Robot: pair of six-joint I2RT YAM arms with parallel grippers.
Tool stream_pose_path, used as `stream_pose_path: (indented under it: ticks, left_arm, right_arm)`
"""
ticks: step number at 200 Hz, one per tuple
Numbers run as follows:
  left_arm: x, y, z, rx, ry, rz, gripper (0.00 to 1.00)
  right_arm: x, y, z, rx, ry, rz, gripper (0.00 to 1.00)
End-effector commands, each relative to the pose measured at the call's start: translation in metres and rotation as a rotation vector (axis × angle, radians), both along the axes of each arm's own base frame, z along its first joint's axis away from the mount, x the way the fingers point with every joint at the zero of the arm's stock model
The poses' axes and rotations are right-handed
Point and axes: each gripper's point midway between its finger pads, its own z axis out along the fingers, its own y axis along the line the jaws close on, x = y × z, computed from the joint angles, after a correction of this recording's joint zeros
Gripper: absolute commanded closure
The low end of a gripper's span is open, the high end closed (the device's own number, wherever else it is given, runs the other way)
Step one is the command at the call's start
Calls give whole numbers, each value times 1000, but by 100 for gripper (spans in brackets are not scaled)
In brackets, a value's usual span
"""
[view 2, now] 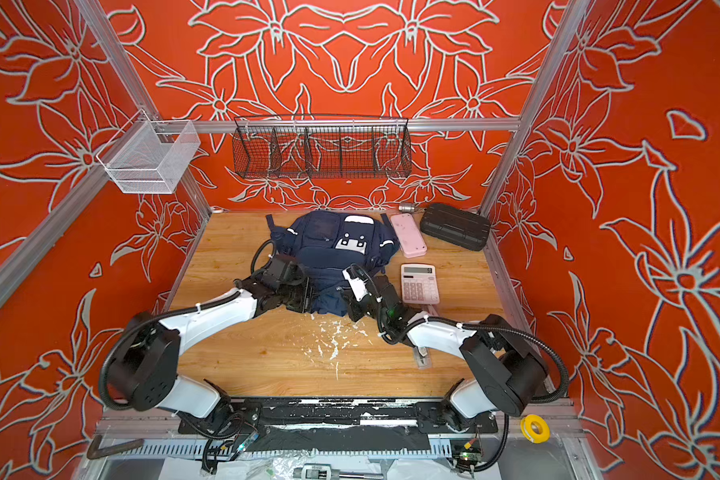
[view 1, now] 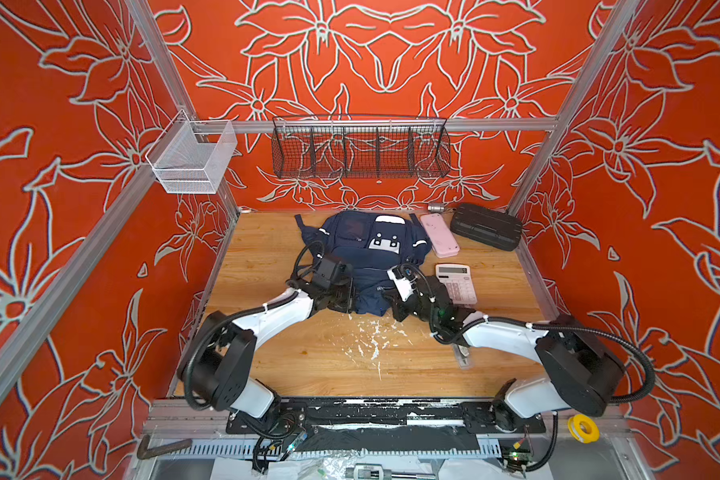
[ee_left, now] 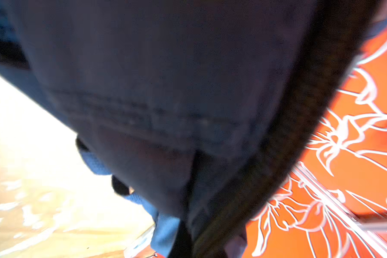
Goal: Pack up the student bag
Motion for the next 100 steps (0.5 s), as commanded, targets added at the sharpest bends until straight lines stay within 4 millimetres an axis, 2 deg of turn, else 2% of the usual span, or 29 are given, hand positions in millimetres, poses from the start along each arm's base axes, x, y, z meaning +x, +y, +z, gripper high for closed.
stream_pose_path:
  ticks: [1,16,33,63,100]
  left_arm:
    - [-14,36,19,50,-30,40,100]
    - [-17,46,34,41,-56,54,100]
    - [-20,47,45,20,-80,45,100]
    - [-29,40,48,-31,-79,13,100]
    - [-36,42,47,-36,-85,13,100]
  right_arm:
    - [35,-45,16,80,-4,-178,100]
    - [50,-65,7,59,28,-235,100]
    - [67,-79,0,50,56,-285,100]
    - [95,-97,-12,37,122,-376,100]
    - [109,-100,-20,34,161,-397,100]
